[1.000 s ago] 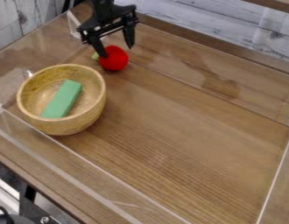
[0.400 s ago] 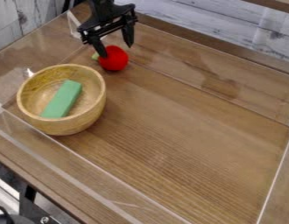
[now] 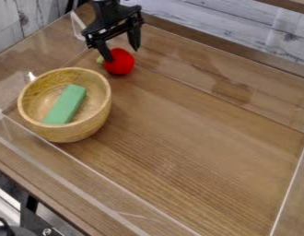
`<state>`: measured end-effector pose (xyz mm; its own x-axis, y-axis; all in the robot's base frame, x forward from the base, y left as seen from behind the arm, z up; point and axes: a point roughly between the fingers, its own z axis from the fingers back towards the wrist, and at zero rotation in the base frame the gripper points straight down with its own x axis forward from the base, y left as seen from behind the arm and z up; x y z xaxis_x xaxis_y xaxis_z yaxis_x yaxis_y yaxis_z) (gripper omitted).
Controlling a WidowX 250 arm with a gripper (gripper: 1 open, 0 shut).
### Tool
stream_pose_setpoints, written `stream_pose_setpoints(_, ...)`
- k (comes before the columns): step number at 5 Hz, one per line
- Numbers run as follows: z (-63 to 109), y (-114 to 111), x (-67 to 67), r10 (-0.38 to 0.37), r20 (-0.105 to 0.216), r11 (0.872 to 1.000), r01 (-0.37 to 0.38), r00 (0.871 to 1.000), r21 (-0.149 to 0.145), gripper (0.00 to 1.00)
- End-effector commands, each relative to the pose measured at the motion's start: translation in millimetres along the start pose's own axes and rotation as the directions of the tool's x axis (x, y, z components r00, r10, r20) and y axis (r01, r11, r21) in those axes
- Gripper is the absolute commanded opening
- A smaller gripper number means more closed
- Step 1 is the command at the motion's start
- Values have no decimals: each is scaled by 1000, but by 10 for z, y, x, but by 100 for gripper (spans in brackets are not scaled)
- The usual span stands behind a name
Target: Move the red fruit to the right side of the table
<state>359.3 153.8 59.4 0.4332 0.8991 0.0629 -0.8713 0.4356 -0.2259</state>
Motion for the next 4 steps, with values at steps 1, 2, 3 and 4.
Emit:
stream_pose_setpoints(1, 190, -98, 103, 6, 52, 999, -4, 999, -37, 100)
stream_pose_setpoints(2, 190, -105, 100, 16, 52, 999, -15, 998, -35, 100)
stream_pose_setpoints(3, 43, -75, 95, 20, 64, 1000, -19, 998, -11, 100)
stream_pose_setpoints(4, -102, -52, 91, 24, 75, 1000, -25, 997, 13, 100)
